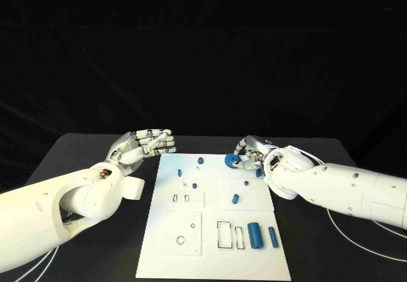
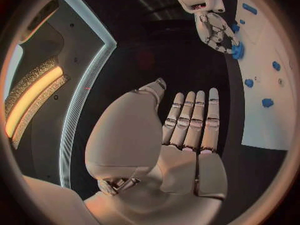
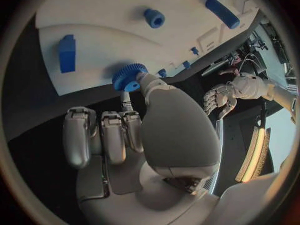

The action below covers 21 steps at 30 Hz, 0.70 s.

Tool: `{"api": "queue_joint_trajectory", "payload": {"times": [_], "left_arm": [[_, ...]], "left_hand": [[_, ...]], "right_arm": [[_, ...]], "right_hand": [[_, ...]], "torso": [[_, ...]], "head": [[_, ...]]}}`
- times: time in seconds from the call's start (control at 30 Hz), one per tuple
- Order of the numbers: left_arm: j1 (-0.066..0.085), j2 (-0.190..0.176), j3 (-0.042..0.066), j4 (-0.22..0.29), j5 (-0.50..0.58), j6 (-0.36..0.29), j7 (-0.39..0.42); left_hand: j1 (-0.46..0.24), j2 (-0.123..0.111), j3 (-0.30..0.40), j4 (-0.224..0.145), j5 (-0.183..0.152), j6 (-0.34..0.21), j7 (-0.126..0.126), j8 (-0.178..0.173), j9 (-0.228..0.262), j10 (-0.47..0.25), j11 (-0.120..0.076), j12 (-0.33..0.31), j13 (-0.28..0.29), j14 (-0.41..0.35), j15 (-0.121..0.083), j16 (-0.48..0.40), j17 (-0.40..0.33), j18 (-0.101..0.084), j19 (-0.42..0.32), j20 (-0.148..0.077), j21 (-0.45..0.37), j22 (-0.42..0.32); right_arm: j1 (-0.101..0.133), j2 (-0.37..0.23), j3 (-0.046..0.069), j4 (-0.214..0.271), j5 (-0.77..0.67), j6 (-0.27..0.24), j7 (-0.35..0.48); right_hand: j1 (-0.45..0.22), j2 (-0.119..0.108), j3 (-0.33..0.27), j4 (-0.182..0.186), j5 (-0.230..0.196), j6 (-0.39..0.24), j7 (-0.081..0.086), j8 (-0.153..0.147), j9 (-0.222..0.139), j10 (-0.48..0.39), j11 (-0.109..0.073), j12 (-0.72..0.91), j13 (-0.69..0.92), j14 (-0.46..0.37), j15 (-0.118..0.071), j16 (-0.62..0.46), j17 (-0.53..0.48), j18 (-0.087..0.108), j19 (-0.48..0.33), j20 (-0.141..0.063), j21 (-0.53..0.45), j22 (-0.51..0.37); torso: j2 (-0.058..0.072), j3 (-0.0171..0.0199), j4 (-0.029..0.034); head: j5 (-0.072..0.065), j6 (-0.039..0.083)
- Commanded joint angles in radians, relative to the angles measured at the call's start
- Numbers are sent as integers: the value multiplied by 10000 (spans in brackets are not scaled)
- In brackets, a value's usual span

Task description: Assemble the parts on the task board

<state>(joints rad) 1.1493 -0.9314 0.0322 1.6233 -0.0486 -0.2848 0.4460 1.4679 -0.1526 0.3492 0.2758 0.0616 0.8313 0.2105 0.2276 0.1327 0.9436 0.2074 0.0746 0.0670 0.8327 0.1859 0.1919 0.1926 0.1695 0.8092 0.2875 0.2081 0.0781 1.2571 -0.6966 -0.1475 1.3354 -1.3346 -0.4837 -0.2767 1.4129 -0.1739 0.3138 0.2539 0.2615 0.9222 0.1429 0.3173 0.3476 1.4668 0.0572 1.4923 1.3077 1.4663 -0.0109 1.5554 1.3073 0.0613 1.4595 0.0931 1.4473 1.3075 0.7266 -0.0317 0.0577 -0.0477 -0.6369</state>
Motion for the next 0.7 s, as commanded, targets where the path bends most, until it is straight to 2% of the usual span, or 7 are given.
{"api": "queue_joint_trajectory", "payload": {"times": [0.03, 0.17, 0.27, 0.47, 0.7], "left_arm": [[13, 24, 11, 2, 22, 194, 35], [13, 34, 11, -6, 22, 195, 31], [13, 39, 11, -8, 22, 195, 28], [13, 54, 11, -7, 22, 195, 25], [13, 83, 11, -8, 22, 202, 21]], "left_hand": [[56, -9, -59, -24, -34, -54, 470, -25, -13, -2, 47, -35, 5, -74, -22, 3, 8, 80, -63, -6, -64, -12], [56, -9, -59, -24, -34, -54, 470, -25, -13, -2, 47, -35, 5, -74, -22, 3, 8, 80, -63, -6, -64, -12], [58, -4, -61, -25, -35, -52, 469, -22, -13, 5, 46, -34, 7, -75, -23, 10, 15, 80, -68, -6, -65, -13], [58, -4, -61, -25, -35, -52, 469, -22, -13, 5, 46, -34, 7, -75, -23, 10, 15, 80, -68, -6, -65, -13], [58, -4, -61, -25, -35, -52, 469, -22, -13, 5, 46, -34, 7, -75, -23, 10, 15, 80, -68, -6, -65, -13]], "right_arm": [[9, 30, 4, 283, -740, -658, -115], [19, 145, 5, 628, -1111, -768, -183], [21, 337, 4, 713, -1345, -767, -231], [12, 750, -21, 633, -1616, -725, -296], [-60, 1262, -63, 381, -1734, -639, -306]], "right_hand": [[-82, -3, 69, 20, 93, 182, -104, 58, 35, 183, -50, 24, 1439, 950, -45, 53, 2157, -191, 84, 2, 26, 1054], [-95, -17, 83, 24, 90, 183, -103, 53, 36, 185, -51, 25, 1441, 950, -46, 53, 2156, -192, 88, 0, 31, 1061], [-106, -29, 96, 26, 79, 184, -104, 49, 36, 185, -51, 24, 1441, 951, -48, 55, 2163, -195, 93, -2, 37, 1070], [-112, -36, 106, 27, 71, 186, -105, 46, 37, 189, -51, 27, 1446, 951, -49, 54, 2161, -199, 105, -3, 50, 1087], [-112, -41, 122, 24, 65, 187, -107, 42, 37, 200, -53, 36, 1462, 951, -50, 55, 2163, -197, 99, -4, 43, 1079]], "torso": [[-8, -2, 1], [-8, -5, -2], [-3, -5, -2], [1, -13, 5], [22, -4, 16]], "head": [[5, 14], [22, 28], [39, 40], [28, 38], [5, 45]]}}
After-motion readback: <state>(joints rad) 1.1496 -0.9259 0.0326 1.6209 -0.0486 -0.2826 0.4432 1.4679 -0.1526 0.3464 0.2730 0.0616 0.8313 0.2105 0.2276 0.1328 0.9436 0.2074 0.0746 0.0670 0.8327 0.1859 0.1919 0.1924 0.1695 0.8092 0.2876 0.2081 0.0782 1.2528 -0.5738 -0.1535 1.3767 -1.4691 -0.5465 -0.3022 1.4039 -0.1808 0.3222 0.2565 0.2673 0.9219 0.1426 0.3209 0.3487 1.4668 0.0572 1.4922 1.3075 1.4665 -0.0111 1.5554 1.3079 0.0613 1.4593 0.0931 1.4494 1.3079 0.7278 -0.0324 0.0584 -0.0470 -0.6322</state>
